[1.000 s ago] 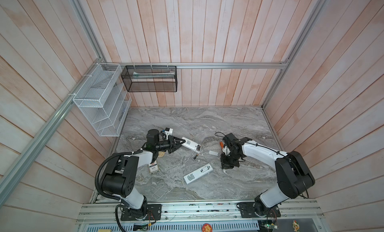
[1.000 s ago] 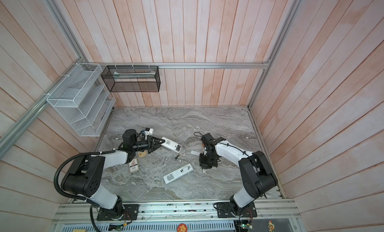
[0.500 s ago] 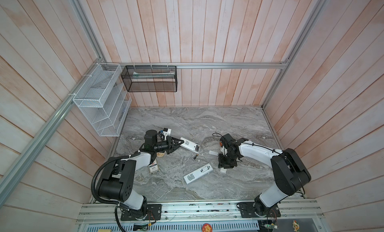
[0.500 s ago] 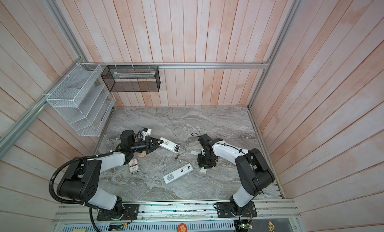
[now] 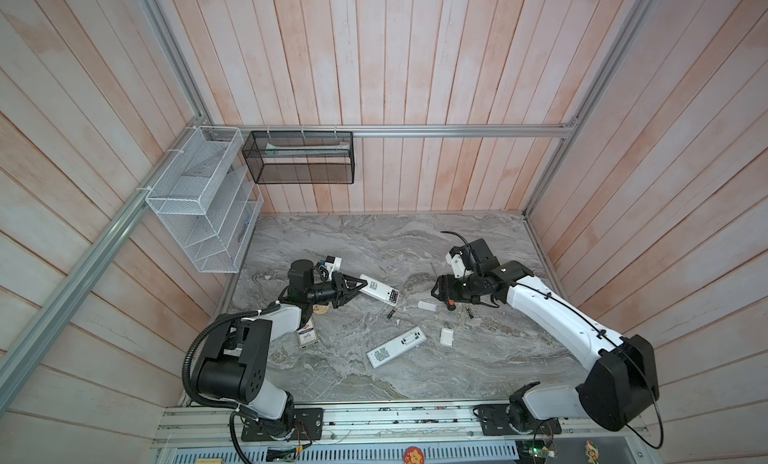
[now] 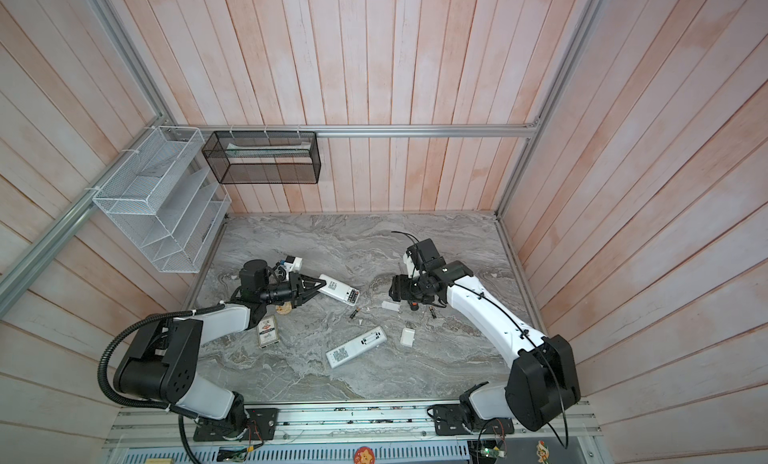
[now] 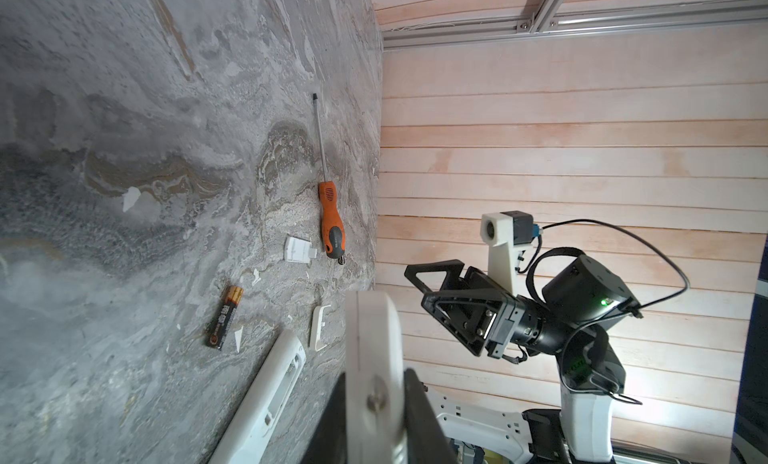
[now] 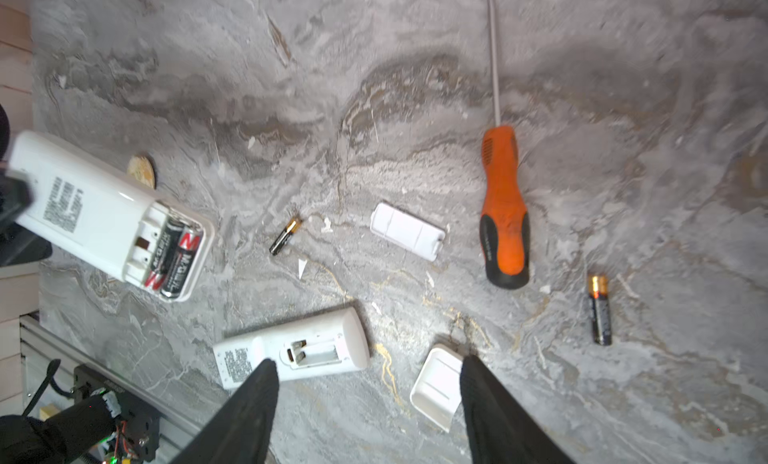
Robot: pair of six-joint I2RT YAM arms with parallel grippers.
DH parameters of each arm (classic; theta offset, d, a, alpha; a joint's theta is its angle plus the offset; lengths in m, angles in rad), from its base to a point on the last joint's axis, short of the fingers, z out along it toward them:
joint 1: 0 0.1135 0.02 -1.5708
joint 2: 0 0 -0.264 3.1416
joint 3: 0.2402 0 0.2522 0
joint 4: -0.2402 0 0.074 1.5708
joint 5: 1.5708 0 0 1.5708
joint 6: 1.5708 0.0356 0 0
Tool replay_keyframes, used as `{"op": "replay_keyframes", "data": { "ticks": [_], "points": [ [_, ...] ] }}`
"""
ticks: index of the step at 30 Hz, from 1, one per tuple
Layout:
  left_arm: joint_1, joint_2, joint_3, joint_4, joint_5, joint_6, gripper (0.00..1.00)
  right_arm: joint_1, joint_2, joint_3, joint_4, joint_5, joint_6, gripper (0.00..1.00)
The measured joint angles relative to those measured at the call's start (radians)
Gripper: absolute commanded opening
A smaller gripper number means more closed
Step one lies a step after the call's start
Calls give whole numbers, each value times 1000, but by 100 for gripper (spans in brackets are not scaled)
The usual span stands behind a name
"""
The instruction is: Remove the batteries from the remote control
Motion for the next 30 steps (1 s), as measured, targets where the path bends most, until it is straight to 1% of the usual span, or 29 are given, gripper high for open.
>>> {"op": "replay_keyframes", "data": {
  "ticks": [4,6,14,20,24,25,26,30],
  "points": [
    [3,14,-1,5,-10,6,21,-76,89,43,-12,1,-39,72],
    [6,33,-1,15,-21,7,21,-92,143,72,-21,5,-56,73],
    [42,159,-37,116,-68,2,21,-93,262,124,-39,55,-123,73],
    [85,276,-53,219,-86,-25,22,-94,338,125,-41,61,-150,71],
    [91,314,-55,258,-91,-32,24,-94,375,125,-37,60,-158,70],
    [91,320,-55,264,-91,-32,26,-94,382,125,-34,60,-160,70],
    [92,323,-56,267,-91,-30,30,-94,386,125,-31,59,-160,70],
    [98,326,-56,268,-94,-23,44,-94,396,125,-19,54,-160,69]
  ]
}}
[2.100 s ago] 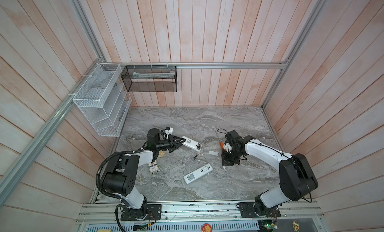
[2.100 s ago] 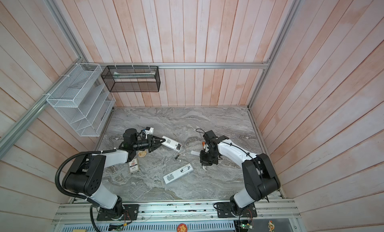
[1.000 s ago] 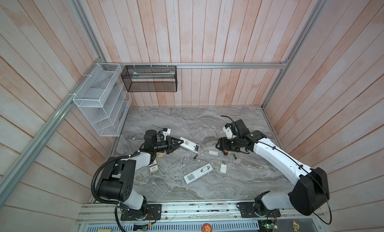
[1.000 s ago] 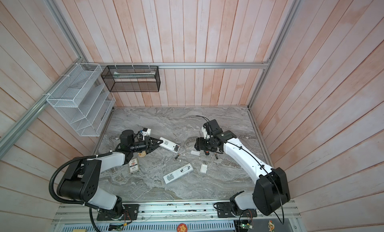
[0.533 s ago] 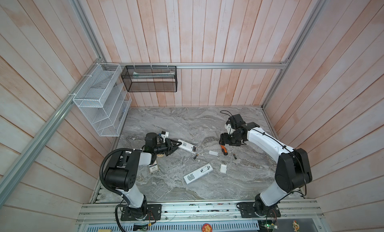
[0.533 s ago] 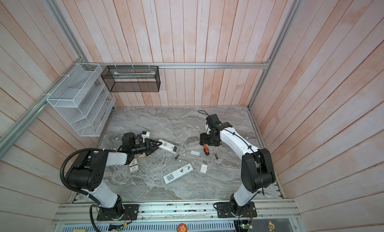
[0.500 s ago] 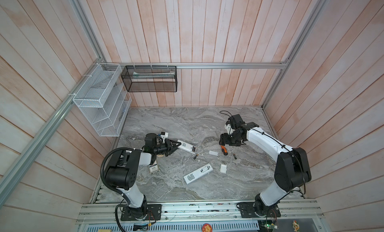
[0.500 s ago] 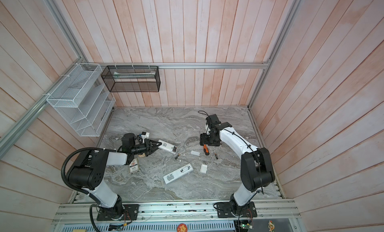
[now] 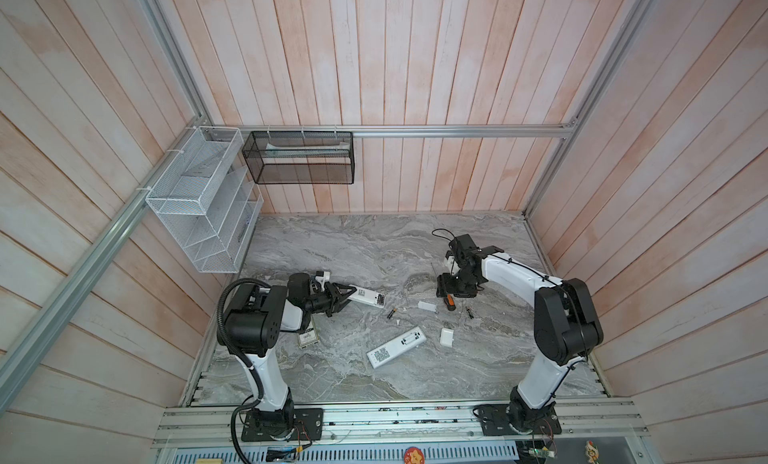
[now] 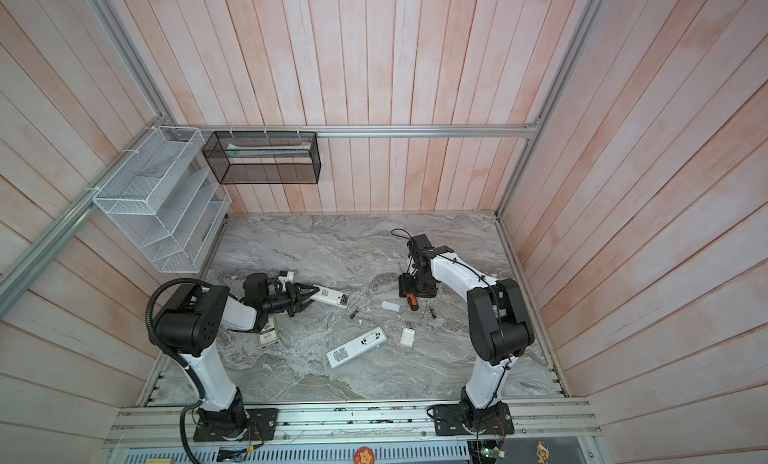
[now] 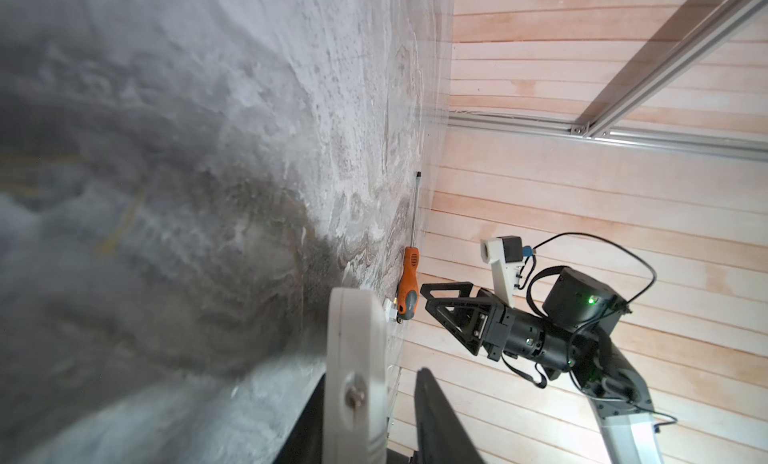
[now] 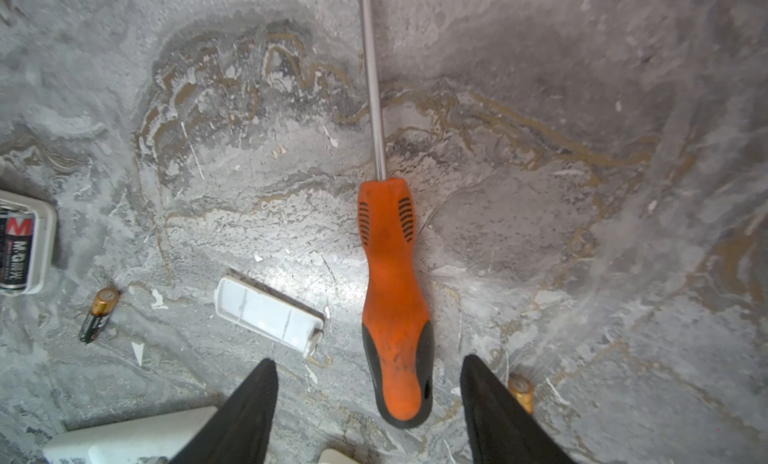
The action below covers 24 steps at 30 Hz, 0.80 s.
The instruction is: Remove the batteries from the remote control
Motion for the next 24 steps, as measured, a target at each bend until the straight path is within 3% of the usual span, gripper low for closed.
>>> {"op": "replay_keyframes", "data": {
  "ticks": [8,9,10,21,24],
  "points": [
    [21,-31,6,-126,-7,86,78,0,40,-5,34,-3,0,67],
    [22,-43,10,-151,-9,101,85,0,43,-8,39,-5,1,66],
    [23,-58,17,-181,-7,121,99,0,46,-13,44,-5,1,65],
    [27,-187,106,-573,-85,319,100,0,79,-19,61,-6,-3,49],
    [27,-216,124,-656,-110,356,100,0,79,-19,64,-3,-17,36]
  ]
}}
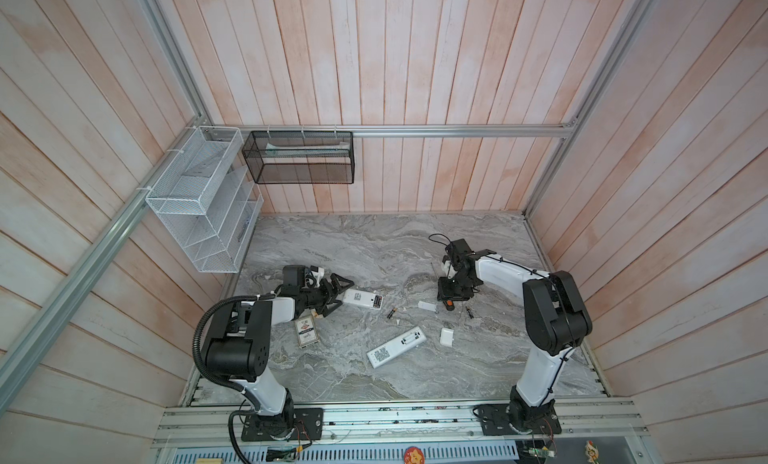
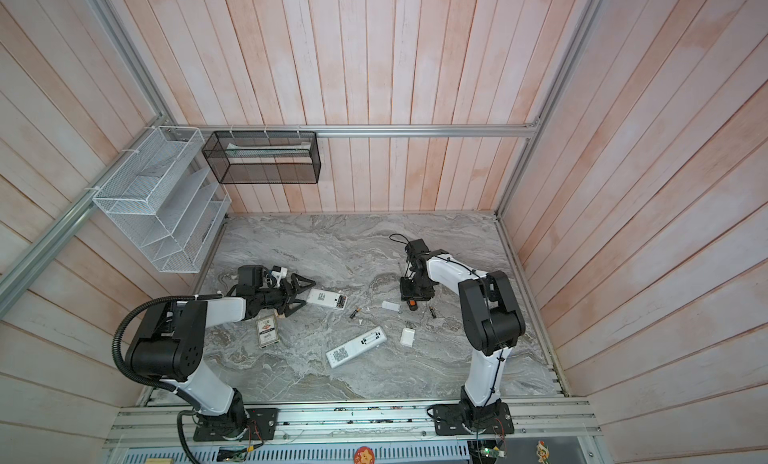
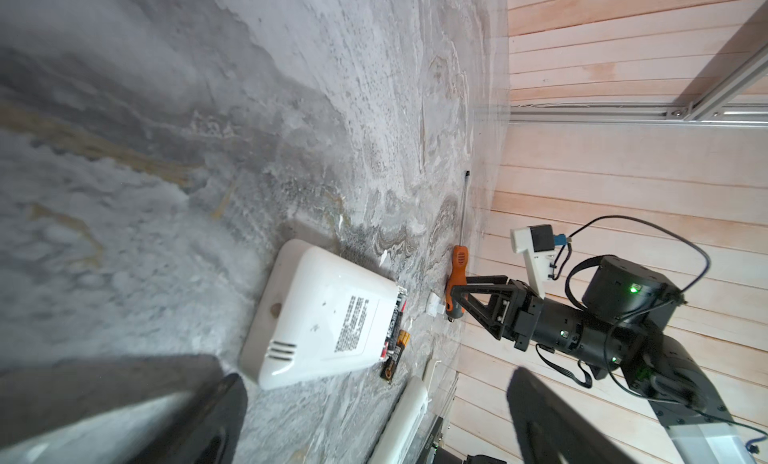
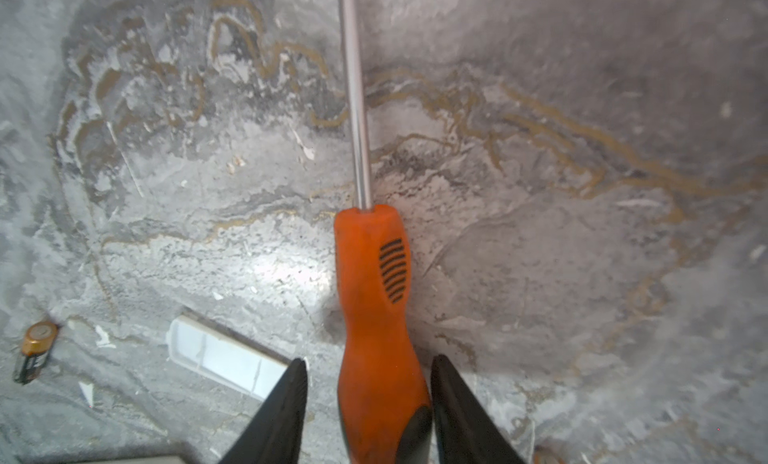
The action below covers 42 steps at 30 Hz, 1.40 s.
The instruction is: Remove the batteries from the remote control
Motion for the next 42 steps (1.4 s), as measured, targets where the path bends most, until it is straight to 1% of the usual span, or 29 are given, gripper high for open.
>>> {"op": "replay_keyframes", "data": {
  "ticks": [4,8,14,17,19,21,23,26,29,32,34,36,38,40,42],
  "points": [
    [0,-40,11,-89,-32,34,100,0,0,0,5,1,-6,25],
    [0,-95,25,-177,-62,67,100,0,0,0,6,1,-15,19],
    [0,-216,55,-265,-82,92,100,0,-18,2,-1,-9,-35,16],
    [0,-292,68,-257,-53,85,100,-2,-72,16,-13,-77,-50,16],
    [0,-338,69,-208,-10,50,100,-2,-127,37,-15,-151,-55,16],
    [0,-370,68,-124,38,-10,100,-2,-186,73,-14,-240,-53,16],
    [-6,-388,68,-6,84,-89,100,4,-238,126,-10,-340,-50,16],
    [-33,-391,76,139,132,-187,100,29,-279,198,-3,-468,-42,15],
    [-78,-387,112,222,158,-249,100,83,-291,254,-3,-556,-34,15],
    [-111,-380,159,297,165,-303,100,144,-291,280,-8,-606,-27,15],
    [-116,-380,170,347,165,-334,96,181,-291,282,-12,-627,-23,16],
    [-116,-380,172,385,164,-366,90,212,-291,282,-16,-631,-17,16],
    [-116,-376,172,412,164,-398,79,240,-291,282,-19,-630,-11,16],
    [-117,-370,174,420,163,-415,76,266,-291,283,-27,-616,-10,16],
    [-120,-362,179,417,163,-422,72,293,-291,294,-56,-578,-16,15]
  ]
}}
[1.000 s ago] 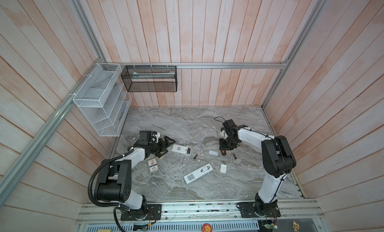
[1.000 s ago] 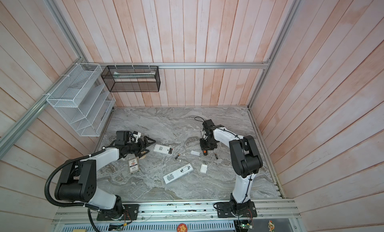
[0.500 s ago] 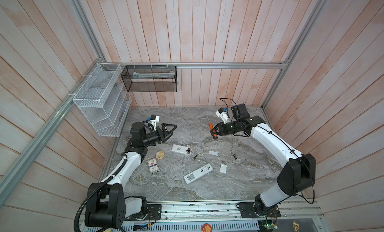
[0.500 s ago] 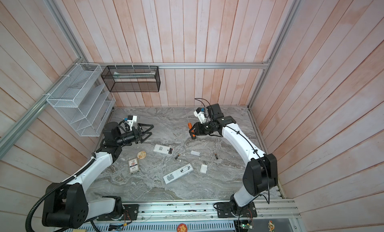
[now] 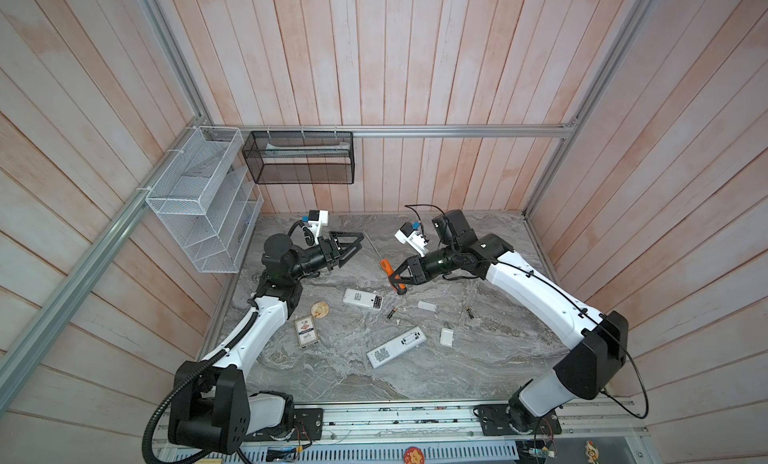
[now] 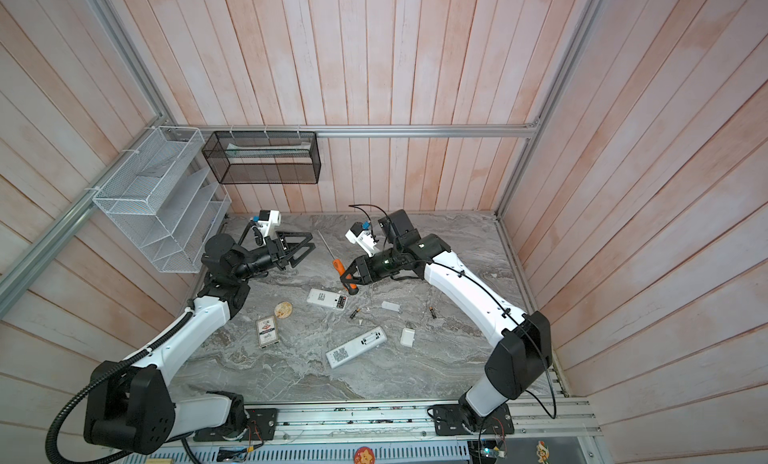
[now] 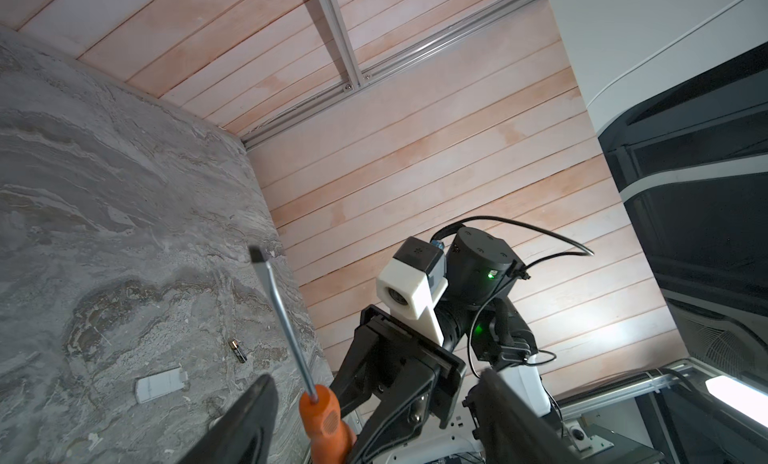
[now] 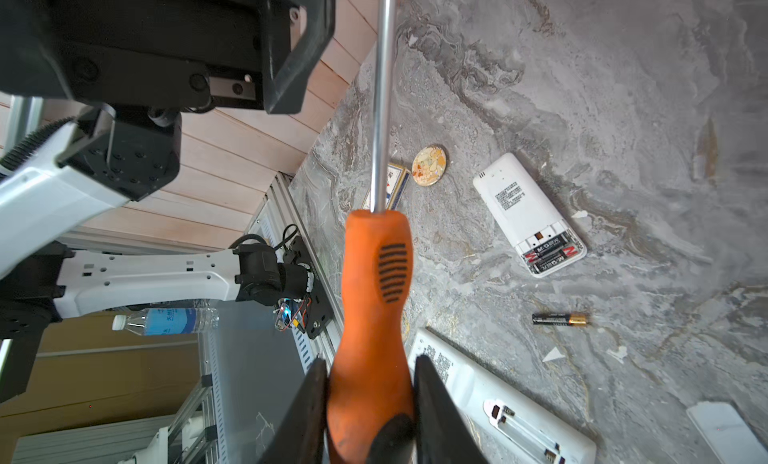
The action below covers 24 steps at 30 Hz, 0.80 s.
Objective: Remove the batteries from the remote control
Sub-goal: 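Lift the screwdriver with the right gripper toward the raised left gripper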
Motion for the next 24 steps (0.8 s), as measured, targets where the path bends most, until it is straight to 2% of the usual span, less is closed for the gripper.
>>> {"op": "replay_keyframes", "data": {
  "ticks": [7,11,18,24],
  "points": [
    [-14,24,59,-122,-14,47,58,137,45,198,-151,271,-68,15],
    [-16,24,74,-212,-34,97,50,167,66,243,-204,383,-92,14],
    [-16,34,84,-303,-51,150,27,167,104,265,-257,469,-102,14],
    [-16,44,91,-333,-60,170,25,169,111,271,-281,498,-112,14]
  ]
}}
